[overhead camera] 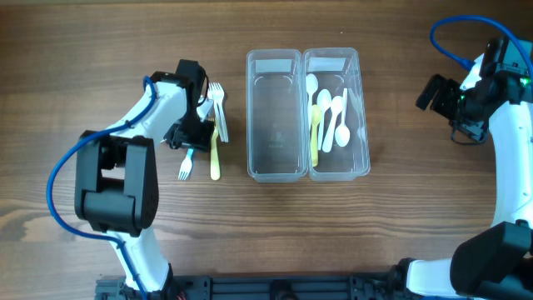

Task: Pack container
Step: 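Reach the left gripper to the blue fork and grasp it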

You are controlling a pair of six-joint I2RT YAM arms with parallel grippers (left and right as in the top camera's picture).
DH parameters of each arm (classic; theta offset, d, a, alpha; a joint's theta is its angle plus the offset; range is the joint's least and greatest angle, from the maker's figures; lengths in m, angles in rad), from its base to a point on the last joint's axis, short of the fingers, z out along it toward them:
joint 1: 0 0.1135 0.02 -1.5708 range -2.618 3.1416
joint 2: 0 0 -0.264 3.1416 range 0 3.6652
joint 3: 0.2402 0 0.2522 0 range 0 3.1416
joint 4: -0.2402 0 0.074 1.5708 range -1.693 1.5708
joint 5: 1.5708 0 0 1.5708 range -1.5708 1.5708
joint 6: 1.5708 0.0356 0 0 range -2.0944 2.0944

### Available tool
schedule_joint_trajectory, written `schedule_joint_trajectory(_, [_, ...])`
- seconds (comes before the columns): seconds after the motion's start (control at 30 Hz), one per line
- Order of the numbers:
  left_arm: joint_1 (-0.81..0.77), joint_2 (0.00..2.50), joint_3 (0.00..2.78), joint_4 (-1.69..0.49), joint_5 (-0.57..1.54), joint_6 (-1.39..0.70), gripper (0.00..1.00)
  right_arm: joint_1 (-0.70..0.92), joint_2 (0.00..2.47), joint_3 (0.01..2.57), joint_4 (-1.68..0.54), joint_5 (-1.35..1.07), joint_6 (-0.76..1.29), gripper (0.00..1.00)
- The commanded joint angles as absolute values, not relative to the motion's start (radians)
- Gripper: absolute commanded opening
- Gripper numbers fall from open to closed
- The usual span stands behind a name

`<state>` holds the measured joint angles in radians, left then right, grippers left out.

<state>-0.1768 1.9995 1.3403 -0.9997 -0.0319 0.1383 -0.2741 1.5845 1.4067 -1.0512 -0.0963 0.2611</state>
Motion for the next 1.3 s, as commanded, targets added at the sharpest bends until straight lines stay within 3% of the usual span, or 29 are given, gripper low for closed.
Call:
schedule_joint_trajectory(0.0, [-0.18,2.015,1.297,-0.972,-0.017,0.162,0.51,-0.275,1.592,1.398,-1.052,-0.085,0.262,1.0])
schedule_joint_trajectory(0.13, [-0.181,2.016,1.228,-0.91,-0.02,0.187,0.49,-0.275,1.592,1.398,-1.053,-0.085,0.262,1.0])
schedule_joint_trajectory(0.27, [-0.181,2.016,1.209,-0.893,-0.047,0.187,0.22,-0.275,1.592,1.398,-1.056,-0.085,0.262,1.0])
schedule_joint_trajectory(0.4, [-0.181,2.016,1.209,-0.904,-0.06,0.187,0.04,-0.275,1.592,1.398,-1.063,-0.085,0.262,1.0])
schedule_joint_trajectory(0.63, [-0.181,1.984,1.365,-1.099,-0.081,0.17,0.04,-0.275,1.592,1.398,-1.063,-0.085,0.262,1.0])
schedule_joint_trajectory(0.83, [-0.219,1.916,1.713,-1.367,-0.016,-0.061,0.04,-0.275,1.592,1.398,-1.062,-0.085,0.262,1.0])
schedule_joint_trajectory(0.97, [-0.324,1.861,1.789,-1.271,0.151,-0.188,0.04,-0.275,1.592,1.398,-1.06,-0.085,0.263,1.0])
schedule_joint_trajectory(1.27, [-0.561,1.983,1.786,-1.046,0.077,-0.433,0.04,-0.275,1.592,1.398,-1.06,-0.086,0.262,1.0])
